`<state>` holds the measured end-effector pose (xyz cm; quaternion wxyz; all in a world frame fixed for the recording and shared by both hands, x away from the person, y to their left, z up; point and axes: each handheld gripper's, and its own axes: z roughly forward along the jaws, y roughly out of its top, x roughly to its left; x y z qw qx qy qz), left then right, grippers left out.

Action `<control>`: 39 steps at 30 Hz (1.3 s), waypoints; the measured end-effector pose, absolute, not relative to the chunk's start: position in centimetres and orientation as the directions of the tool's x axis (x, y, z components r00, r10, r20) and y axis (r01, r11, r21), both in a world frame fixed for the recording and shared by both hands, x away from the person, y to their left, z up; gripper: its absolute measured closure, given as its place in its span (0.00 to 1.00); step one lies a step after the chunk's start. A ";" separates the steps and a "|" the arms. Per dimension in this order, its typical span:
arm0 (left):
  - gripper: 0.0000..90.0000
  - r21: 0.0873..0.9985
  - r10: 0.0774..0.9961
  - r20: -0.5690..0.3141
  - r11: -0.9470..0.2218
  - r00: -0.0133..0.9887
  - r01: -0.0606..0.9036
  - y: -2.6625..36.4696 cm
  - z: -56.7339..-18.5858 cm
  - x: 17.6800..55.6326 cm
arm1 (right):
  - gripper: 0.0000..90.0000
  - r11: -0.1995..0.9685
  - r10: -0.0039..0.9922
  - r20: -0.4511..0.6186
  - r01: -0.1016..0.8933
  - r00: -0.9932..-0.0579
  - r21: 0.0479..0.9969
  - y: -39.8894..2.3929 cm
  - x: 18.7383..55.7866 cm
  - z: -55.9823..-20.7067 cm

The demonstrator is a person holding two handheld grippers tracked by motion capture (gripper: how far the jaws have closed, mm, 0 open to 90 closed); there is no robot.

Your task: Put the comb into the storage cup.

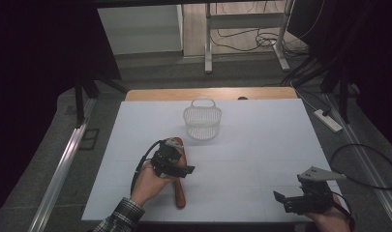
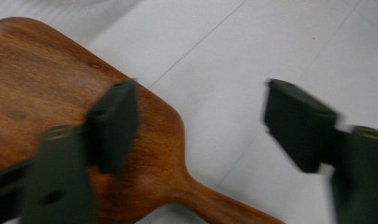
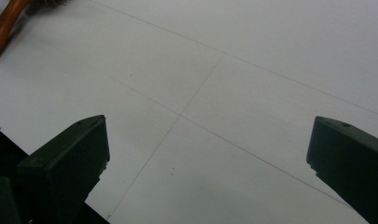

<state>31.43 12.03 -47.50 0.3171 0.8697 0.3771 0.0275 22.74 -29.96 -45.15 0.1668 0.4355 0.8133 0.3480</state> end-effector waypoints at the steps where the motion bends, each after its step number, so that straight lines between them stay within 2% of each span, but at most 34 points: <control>1: 0.41 0.574 0.678 -0.191 -0.510 0.710 0.641 12.0 -47.5 31.4 | 0.00 0.379 0.824 0.032 0.593 -0.565 0.711 -30.0 22.7 -45.1; 3: 0.52 0.568 0.682 -0.158 -0.529 0.714 0.631 11.8 -47.4 31.3 | 0.00 0.380 0.824 0.032 0.593 -0.566 0.710 -29.9 22.8 -45.2; 6: 0.63 0.568 0.674 -0.148 -0.542 0.724 0.620 11.6 -47.5 31.1 | 0.00 0.385 0.822 0.030 0.594 -0.569 0.707 -29.9 22.8 -45.2; 12: 0.96 0.567 0.655 -0.209 -0.524 0.726 0.636 11.8 -47.5 31.0 | 0.00 0.393 0.819 0.027 0.593 -0.574 0.702 -29.8 22.8 -45.2; 13: 0.99 0.563 0.653 -0.218 -0.523 0.726 0.640 11.8 -47.6 30.9 | 0.00 0.393 0.819 0.026 0.594 -0.574 0.702 -29.8 22.8 -45.2; 20: 0.99 0.557 0.638 -0.209 -0.545 0.741 0.626 11.8 -48.5 30.5 | 0.00 0.398 0.816 0.027 0.594 -0.578 0.699 -29.8 22.8 -45.2; 29: 0.99 0.543 0.663 -0.188 -0.545 0.725 0.639 11.8 -50.0 29.6 | 0.00 0.408 0.812 0.022 0.593 -0.584 0.694 -29.7 22.9 -45.3; 39: 0.99 0.499 0.687 -0.225 -0.528 0.691 0.687 12.1 -51.1 28.8 | 0.00 0.411 0.812 0.017 0.592 -0.583 0.694 -29.7 22.8 -45.3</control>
